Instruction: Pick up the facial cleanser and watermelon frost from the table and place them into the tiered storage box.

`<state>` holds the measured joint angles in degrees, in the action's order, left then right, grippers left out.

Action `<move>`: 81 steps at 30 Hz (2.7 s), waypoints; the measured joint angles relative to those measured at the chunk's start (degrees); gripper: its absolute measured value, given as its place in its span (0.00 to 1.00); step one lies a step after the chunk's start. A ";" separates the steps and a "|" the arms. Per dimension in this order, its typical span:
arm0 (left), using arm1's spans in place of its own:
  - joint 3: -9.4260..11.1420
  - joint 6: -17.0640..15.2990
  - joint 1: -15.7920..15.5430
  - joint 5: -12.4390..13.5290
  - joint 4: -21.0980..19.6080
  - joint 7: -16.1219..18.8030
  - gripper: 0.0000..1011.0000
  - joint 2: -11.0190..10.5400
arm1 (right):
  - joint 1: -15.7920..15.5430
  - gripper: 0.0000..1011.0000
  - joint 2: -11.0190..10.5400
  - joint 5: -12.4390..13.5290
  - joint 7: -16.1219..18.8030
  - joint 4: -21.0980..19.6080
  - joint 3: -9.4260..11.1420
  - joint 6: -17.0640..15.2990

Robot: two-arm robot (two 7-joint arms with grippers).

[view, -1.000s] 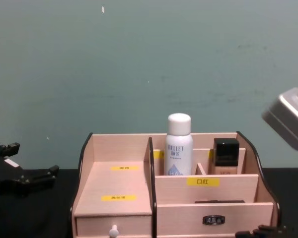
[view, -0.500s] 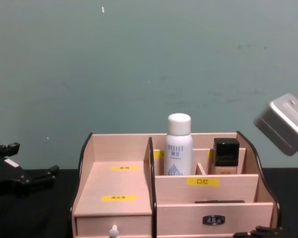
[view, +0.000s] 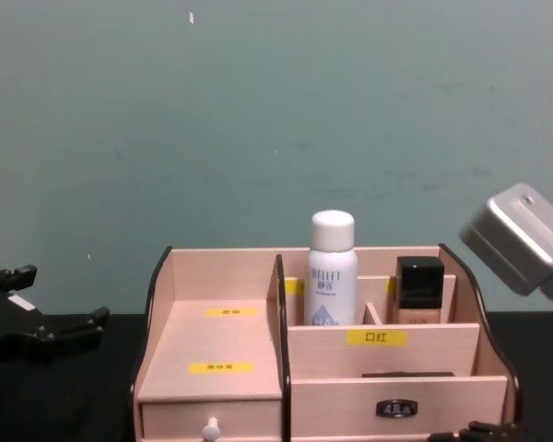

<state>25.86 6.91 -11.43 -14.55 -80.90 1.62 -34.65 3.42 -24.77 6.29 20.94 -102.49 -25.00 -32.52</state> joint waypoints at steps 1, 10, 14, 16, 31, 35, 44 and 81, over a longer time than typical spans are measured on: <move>0.00 0.00 0.00 0.00 0.00 0.00 0.99 0.00 | 0.00 0.99 0.07 -0.09 0.03 0.06 0.04 0.01; 0.00 0.00 0.00 0.00 0.00 0.00 0.99 0.00 | 0.03 0.99 1.09 -1.12 0.83 0.83 0.52 0.67; 0.00 0.00 0.00 0.00 0.00 0.00 0.99 0.00 | 0.07 0.99 1.45 -1.31 1.30 1.23 0.72 1.15; 0.00 0.00 0.00 0.00 0.00 0.00 0.99 0.00 | 0.08 0.99 1.56 -1.37 1.41 1.33 0.76 1.20; 0.00 0.00 0.00 0.00 0.00 0.00 0.99 0.00 | 0.16 0.99 1.88 -1.75 1.68 1.72 0.94 1.06; 0.00 0.00 0.00 0.00 0.00 0.00 0.99 0.00 | 0.16 0.97 1.86 -1.74 1.67 1.68 0.94 1.06; 0.00 0.00 0.00 0.00 0.00 0.00 0.99 0.00 | 0.12 0.78 1.82 -1.70 1.64 1.63 0.90 1.07; 0.00 0.00 0.00 0.00 0.00 0.00 0.99 0.00 | -1.01 0.72 0.84 -0.31 3.27 -0.88 1.27 3.41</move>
<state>25.86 6.91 -11.43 -14.55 -80.90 1.62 -34.65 2.41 -23.93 5.98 24.20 -103.36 -23.74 -29.11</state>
